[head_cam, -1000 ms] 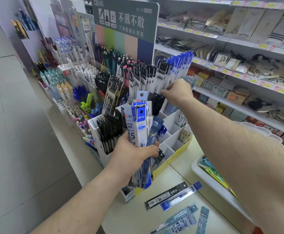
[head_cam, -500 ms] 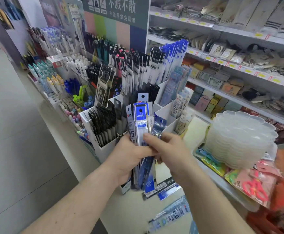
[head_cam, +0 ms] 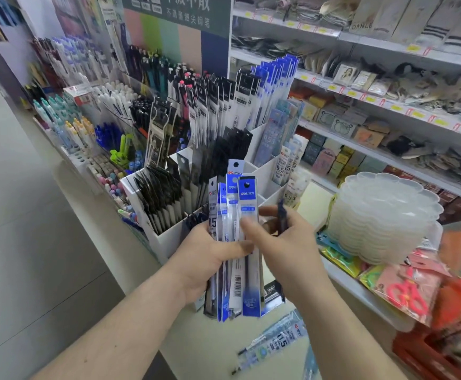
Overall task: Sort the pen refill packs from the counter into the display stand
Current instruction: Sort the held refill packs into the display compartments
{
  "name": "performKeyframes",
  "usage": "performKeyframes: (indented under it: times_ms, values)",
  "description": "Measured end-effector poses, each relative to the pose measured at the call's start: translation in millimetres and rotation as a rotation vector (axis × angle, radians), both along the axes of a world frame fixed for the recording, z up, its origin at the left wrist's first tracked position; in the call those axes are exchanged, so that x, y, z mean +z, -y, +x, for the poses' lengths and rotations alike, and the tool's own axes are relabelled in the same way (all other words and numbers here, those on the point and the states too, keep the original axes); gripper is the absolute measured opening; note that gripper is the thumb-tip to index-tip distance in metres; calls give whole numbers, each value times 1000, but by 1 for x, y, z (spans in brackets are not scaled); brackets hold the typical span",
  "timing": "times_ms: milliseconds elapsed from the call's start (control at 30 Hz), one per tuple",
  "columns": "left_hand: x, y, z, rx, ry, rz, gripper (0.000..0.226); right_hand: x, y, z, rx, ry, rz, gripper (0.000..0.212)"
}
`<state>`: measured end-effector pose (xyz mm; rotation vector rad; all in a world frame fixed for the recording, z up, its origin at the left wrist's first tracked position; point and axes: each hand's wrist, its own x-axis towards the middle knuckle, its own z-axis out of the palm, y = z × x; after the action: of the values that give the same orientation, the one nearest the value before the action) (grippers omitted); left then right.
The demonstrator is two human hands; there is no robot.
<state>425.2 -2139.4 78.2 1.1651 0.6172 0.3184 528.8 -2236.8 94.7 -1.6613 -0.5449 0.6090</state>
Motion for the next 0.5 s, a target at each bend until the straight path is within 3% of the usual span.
performKeyframes:
  times_ms: [133,267,500]
  values:
    - [-2,0,-4,-68,1,-29,48,-3,3,-2,48,-91,47,1]
    - [-6,-1,-6,-44,-56,-5,43,-6,7,-4,54,-291,118,11]
    - [-7,0,-7,-35,-66,60,48,-11,12,-2,35,-334,158,18]
